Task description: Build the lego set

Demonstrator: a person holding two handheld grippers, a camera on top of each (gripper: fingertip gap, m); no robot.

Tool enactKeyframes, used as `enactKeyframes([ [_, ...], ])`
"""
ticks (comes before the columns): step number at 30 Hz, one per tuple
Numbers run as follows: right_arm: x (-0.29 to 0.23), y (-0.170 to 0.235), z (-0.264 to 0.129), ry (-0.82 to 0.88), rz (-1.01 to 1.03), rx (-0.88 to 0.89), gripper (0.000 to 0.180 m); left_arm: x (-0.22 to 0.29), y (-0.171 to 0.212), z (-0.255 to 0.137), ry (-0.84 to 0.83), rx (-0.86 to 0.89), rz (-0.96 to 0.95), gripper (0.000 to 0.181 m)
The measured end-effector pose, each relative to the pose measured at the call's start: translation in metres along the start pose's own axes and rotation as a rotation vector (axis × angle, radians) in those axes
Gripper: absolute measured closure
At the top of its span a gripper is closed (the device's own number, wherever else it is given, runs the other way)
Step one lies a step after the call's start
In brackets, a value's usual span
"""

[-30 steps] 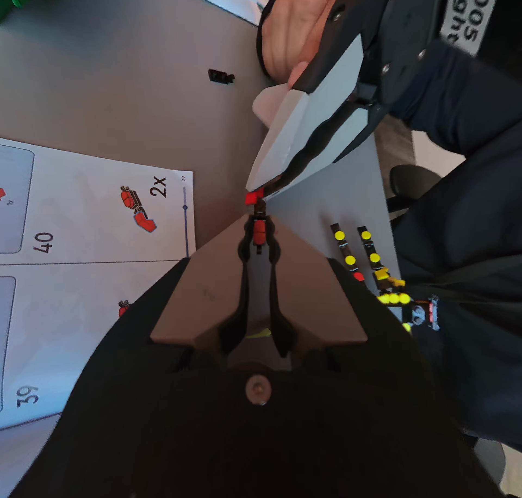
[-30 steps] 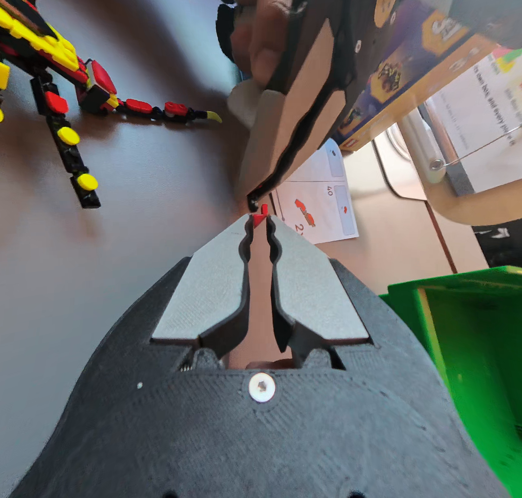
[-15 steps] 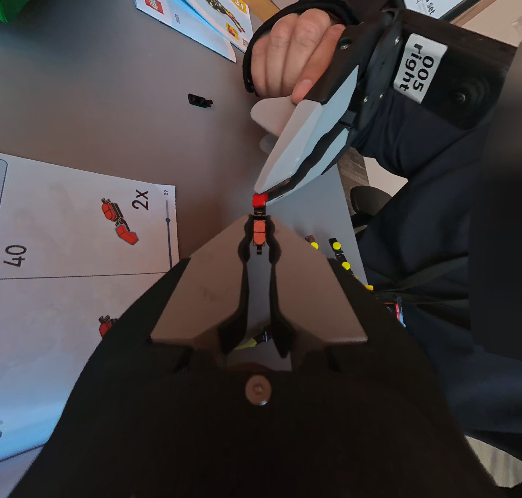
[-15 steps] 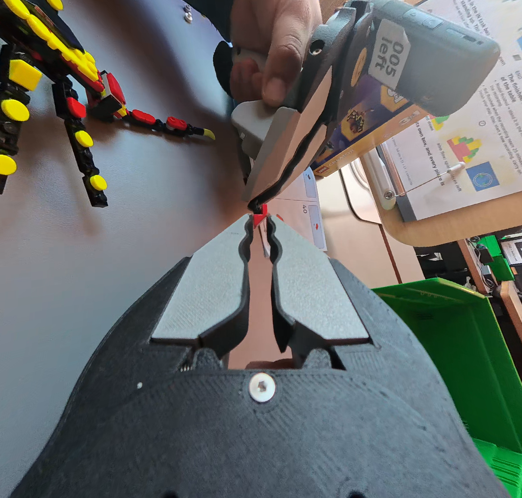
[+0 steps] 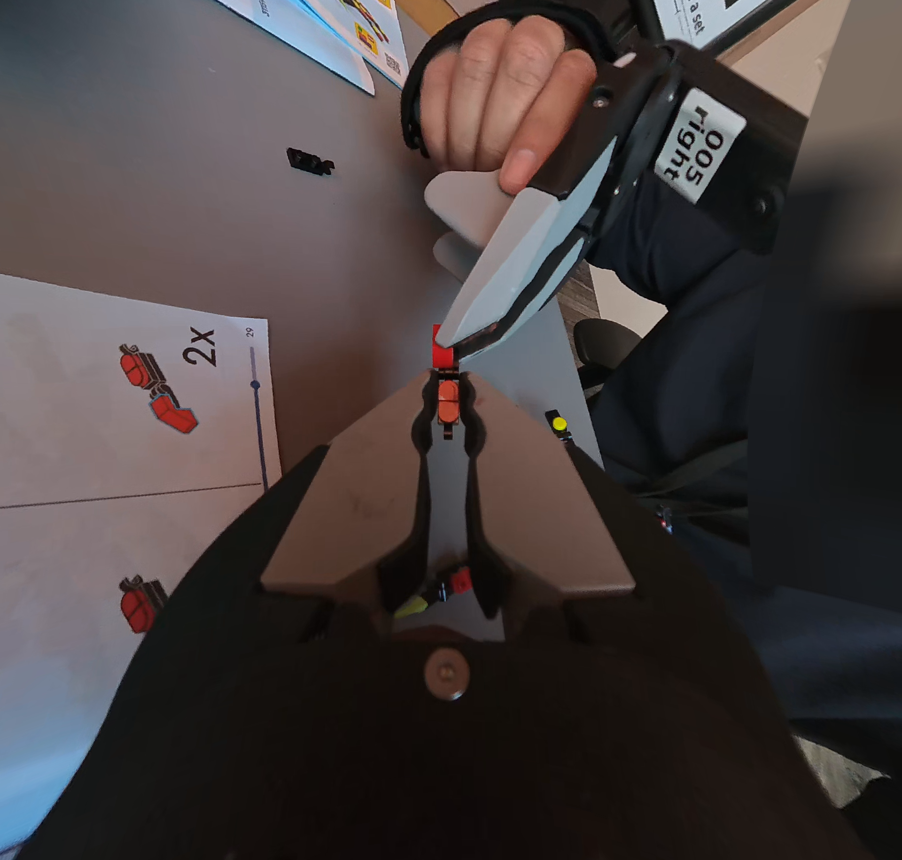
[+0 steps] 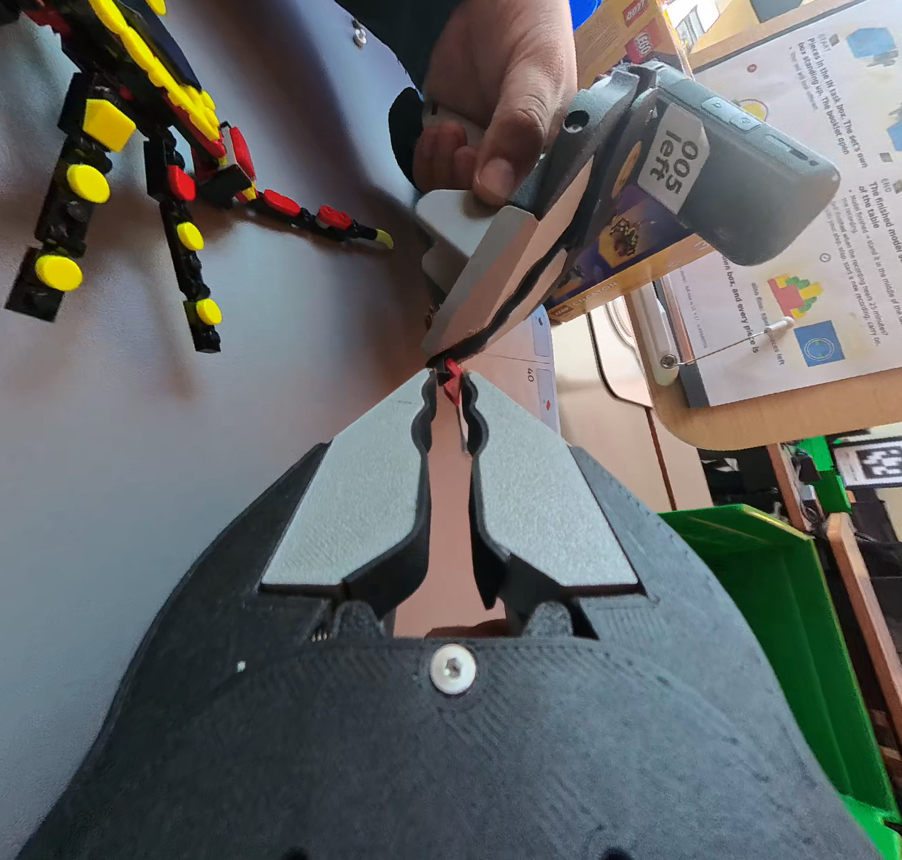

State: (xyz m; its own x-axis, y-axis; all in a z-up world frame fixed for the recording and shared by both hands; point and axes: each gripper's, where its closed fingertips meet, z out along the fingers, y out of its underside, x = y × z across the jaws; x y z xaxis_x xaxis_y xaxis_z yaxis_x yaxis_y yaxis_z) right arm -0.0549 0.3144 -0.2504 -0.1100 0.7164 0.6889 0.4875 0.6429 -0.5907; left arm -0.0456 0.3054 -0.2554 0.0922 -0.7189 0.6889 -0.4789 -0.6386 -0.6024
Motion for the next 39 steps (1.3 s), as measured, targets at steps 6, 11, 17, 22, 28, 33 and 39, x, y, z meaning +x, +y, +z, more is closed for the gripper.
enactKeyframes([
  [6,0.003,0.001,-0.001,0.033,-0.030,-0.027,0.173,0.000,-0.003,-0.001,-0.008,0.015,0.005,0.175],
  [11,0.007,0.004,-0.002,0.047,-0.008,-0.045,0.173,-0.002,-0.007,-0.002,-0.034,0.035,0.015,0.175],
  [17,0.018,0.010,-0.003,0.100,0.022,-0.082,0.174,-0.006,-0.018,-0.005,-0.101,0.096,0.026,0.175],
  [22,0.026,0.011,-0.008,0.149,0.006,-0.086,0.174,-0.005,-0.026,-0.005,-0.120,0.152,0.016,0.175],
  [28,0.025,0.015,-0.007,0.184,-0.088,-0.139,0.175,-0.010,-0.027,-0.002,-0.116,0.176,-0.030,0.175],
  [33,0.025,0.017,-0.010,0.203,-0.122,-0.165,0.175,-0.008,-0.029,0.000,-0.108,0.197,-0.032,0.175],
  [39,0.027,0.013,-0.013,0.219,-0.107,-0.144,0.175,-0.004,-0.031,-0.002,-0.075,0.217,-0.048,0.175],
])
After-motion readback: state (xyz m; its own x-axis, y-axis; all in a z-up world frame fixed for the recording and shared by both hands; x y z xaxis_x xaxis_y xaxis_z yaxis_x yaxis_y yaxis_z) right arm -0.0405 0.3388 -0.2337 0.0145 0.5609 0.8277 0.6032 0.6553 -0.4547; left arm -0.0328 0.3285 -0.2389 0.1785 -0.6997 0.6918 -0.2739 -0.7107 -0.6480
